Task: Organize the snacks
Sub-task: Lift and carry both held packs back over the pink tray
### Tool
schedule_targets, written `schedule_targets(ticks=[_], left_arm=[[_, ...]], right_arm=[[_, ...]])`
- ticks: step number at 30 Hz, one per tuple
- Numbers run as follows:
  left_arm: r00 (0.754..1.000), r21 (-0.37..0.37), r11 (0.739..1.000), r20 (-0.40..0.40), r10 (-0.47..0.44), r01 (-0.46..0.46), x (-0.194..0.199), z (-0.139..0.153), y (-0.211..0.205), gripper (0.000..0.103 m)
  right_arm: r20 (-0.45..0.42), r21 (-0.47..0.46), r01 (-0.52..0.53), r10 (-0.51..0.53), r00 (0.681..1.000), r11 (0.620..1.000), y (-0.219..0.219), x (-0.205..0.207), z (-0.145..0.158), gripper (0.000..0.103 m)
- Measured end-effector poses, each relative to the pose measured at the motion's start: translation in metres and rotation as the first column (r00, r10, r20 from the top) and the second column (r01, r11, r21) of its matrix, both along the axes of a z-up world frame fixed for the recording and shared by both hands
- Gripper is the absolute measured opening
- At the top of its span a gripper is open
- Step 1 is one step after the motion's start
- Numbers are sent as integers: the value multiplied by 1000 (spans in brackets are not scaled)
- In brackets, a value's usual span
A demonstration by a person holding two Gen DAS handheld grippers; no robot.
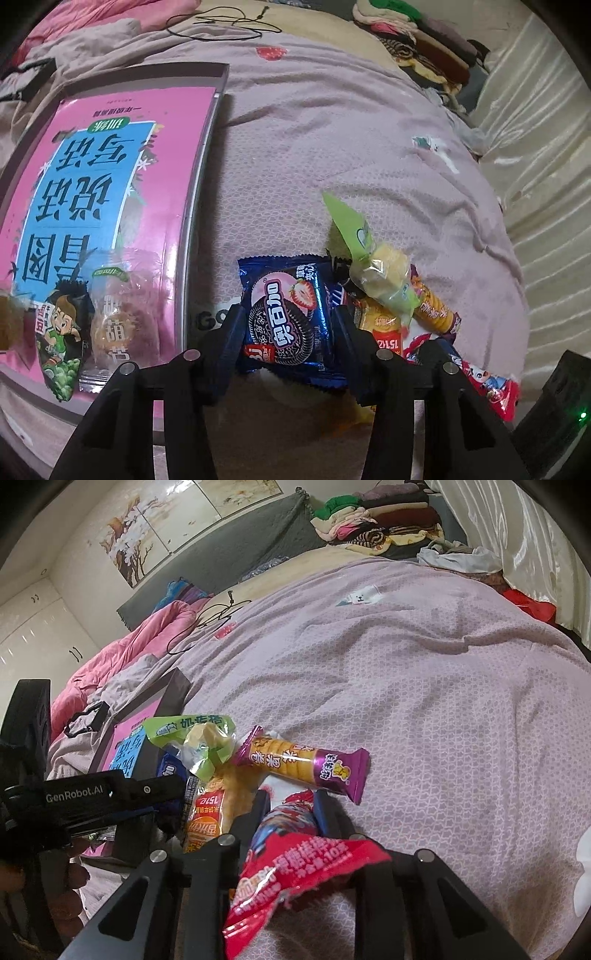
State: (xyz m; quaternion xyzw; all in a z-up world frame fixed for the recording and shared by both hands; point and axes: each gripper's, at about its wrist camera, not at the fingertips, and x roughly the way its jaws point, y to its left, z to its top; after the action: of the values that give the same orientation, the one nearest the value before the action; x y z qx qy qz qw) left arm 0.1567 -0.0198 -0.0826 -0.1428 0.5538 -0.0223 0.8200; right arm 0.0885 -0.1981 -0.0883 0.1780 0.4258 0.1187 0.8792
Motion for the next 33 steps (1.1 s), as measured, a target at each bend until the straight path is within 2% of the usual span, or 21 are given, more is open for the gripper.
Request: schedule_targets(ticks=[13, 15, 16, 18, 22, 27, 31, 33], left_arm=[[998, 25, 998, 36, -57, 57, 3, 0, -4, 48], [998, 1, 999, 37, -54, 54, 0, 5, 0, 39], [998, -2, 999, 43, -53, 53, -2, 8, 3, 39], [996, -7, 998, 60, -59, 60, -6, 15, 5, 29], [996, -27, 997, 57, -66, 67, -10, 18, 10, 29], [996, -63, 995, 49, -70, 73, -19, 21, 18, 28], [995, -46, 995, 37, -92, 93, -21, 21, 20, 29], [995, -32, 994, 26, -99, 100, -21, 20, 18, 34]], right_arm=[[35, 21, -15, 14, 999, 1000, -4, -5, 9, 24], [54, 31, -18, 16, 998, 999, -7, -9, 14, 24], [65, 34, -18, 16, 998, 999, -8, -10, 17, 24], [90, 43, -26, 22, 996, 999, -10, -13, 23, 24], [119, 42, -36, 31, 992, 998, -10, -17, 31, 24], [111, 47, -34, 28, 993, 998, -11, -17, 32, 24], [104, 53, -32, 26, 994, 998, -13, -16, 31, 24], [102, 49, -40, 35, 994, 998, -12, -15, 31, 25]])
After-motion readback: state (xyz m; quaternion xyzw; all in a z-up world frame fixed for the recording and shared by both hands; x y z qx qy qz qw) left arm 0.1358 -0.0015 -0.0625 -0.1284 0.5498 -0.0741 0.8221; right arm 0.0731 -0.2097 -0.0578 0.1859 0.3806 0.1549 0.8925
